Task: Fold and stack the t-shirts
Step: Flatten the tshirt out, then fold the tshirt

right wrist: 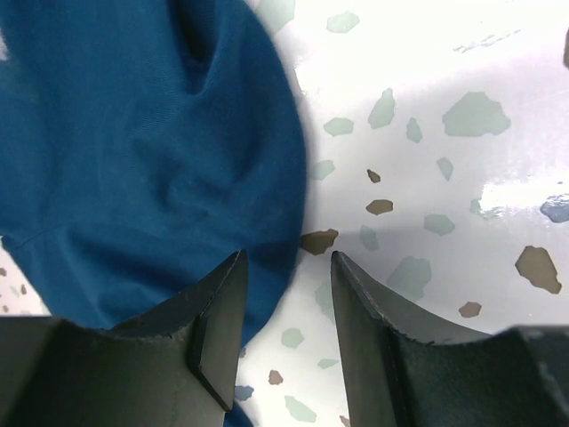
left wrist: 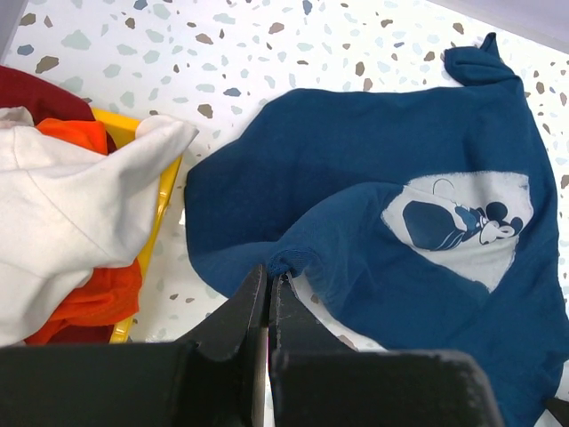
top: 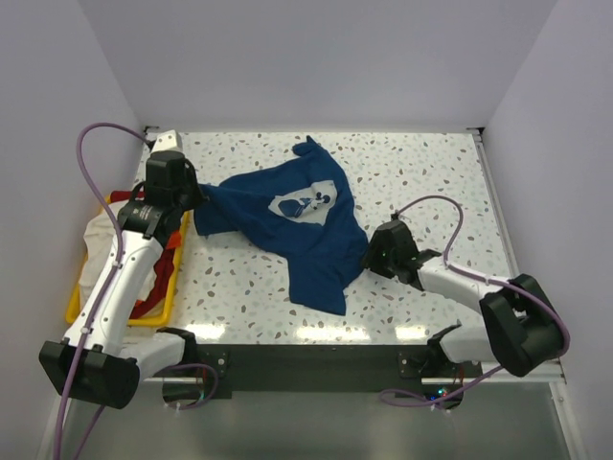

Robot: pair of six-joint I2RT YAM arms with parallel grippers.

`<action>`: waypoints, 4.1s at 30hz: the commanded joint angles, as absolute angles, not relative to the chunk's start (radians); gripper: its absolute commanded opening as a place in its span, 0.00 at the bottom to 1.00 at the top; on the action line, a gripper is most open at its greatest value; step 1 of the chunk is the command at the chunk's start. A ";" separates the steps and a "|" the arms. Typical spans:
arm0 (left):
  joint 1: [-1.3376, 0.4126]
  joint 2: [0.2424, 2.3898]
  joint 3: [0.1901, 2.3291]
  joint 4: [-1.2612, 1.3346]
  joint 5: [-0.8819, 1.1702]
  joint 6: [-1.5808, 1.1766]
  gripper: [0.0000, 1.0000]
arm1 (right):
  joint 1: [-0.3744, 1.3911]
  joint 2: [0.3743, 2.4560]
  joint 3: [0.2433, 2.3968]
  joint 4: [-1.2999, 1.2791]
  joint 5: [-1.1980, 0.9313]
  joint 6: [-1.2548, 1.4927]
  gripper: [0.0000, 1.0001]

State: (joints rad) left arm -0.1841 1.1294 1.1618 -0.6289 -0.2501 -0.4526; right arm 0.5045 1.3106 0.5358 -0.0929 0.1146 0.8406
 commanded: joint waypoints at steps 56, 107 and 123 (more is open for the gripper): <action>-0.157 1.634 1.900 -0.166 -0.051 -0.437 0.00 | 0.253 1.693 2.313 -0.454 0.293 0.445 0.00; -0.129 1.439 0.792 -0.233 -0.193 -0.920 0.53 | 0.308 0.968 0.430 -0.489 -0.008 0.860 0.64; -0.164 1.419 0.657 -0.101 -0.224 -0.965 0.50 | 0.432 0.951 0.376 -0.598 0.002 0.925 0.52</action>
State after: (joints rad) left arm -0.1555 1.4570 0.6701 -0.1638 -0.1799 -0.9512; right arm 0.4004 0.9485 0.4030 -0.5076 0.0071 0.8917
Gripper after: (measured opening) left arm 0.505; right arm 0.523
